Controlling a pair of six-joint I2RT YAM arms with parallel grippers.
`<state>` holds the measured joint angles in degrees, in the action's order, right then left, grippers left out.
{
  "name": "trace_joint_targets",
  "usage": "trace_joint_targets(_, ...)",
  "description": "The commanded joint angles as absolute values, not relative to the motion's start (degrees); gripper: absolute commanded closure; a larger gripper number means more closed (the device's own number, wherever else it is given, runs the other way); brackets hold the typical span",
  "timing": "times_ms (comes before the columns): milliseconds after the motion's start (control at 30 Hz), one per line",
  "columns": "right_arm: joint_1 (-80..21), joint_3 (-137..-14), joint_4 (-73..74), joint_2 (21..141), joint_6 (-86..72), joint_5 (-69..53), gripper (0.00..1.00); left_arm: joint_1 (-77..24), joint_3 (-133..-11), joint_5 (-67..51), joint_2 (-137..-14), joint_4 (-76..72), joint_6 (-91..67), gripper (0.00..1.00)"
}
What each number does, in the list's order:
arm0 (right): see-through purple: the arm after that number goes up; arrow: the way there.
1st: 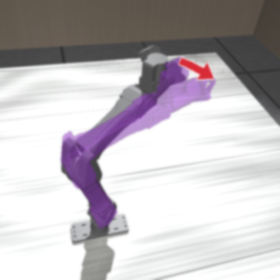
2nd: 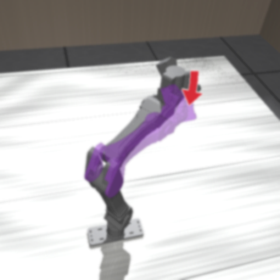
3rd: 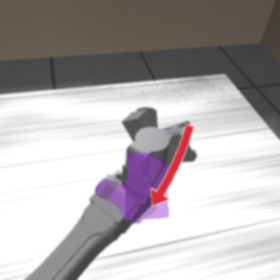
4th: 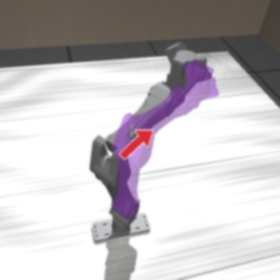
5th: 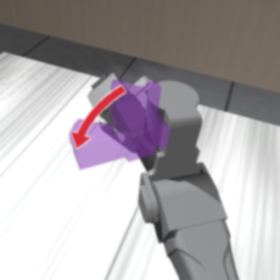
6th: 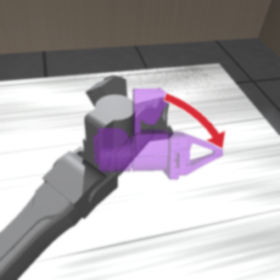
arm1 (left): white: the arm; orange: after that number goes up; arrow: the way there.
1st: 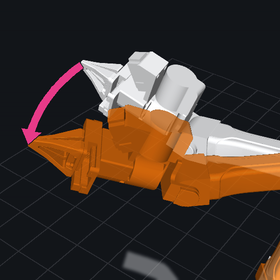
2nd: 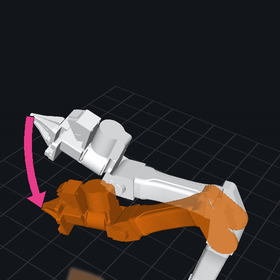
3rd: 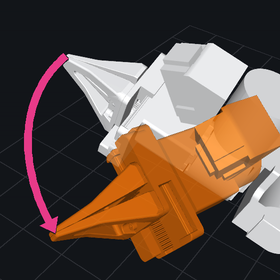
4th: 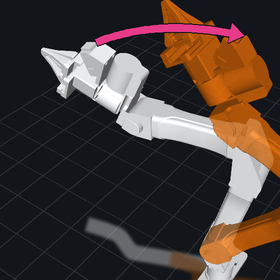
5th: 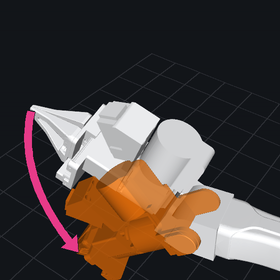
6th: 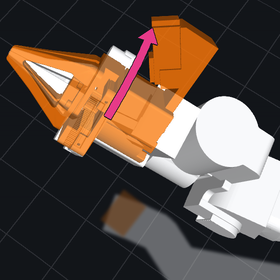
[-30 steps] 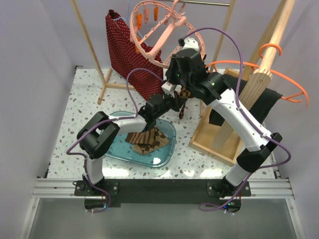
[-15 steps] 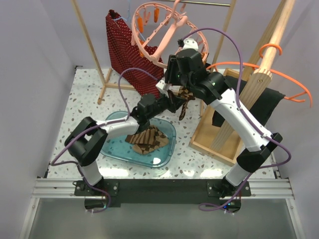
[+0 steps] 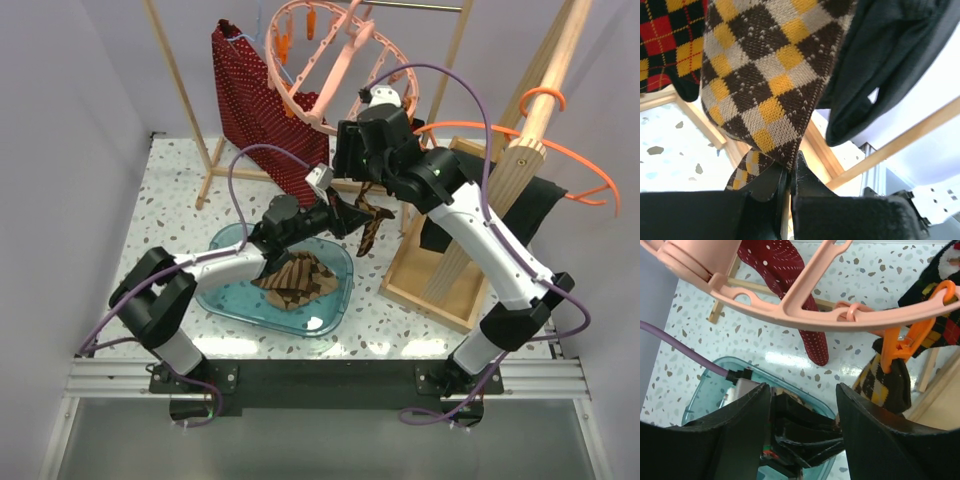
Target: Remove the socks clipped to the hanger
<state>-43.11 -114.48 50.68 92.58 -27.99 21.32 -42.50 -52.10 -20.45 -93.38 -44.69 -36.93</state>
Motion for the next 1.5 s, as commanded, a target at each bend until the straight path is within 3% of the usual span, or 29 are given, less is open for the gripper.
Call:
trace_joint_targets(0, -43.3, -114.3, 54.0, 88.2, -26.1, 23.1, 0.41, -42.3, -51.4, -22.7, -89.0, -46.7, -38.4, 1.00)
trace_joint_targets(433, -43.2, -118.4, 58.6, 90.4, -24.7, 36.1, 0.41, -42.3, -49.3, -23.6, -83.5, -43.5, -38.0, 1.00)
trace_joint_targets(1467, -41.2, -120.9, 53.6, 94.4, -25.6, 29.5, 0.40, -42.4, -47.1, -23.6, -70.8, -35.0, -36.8, 1.00)
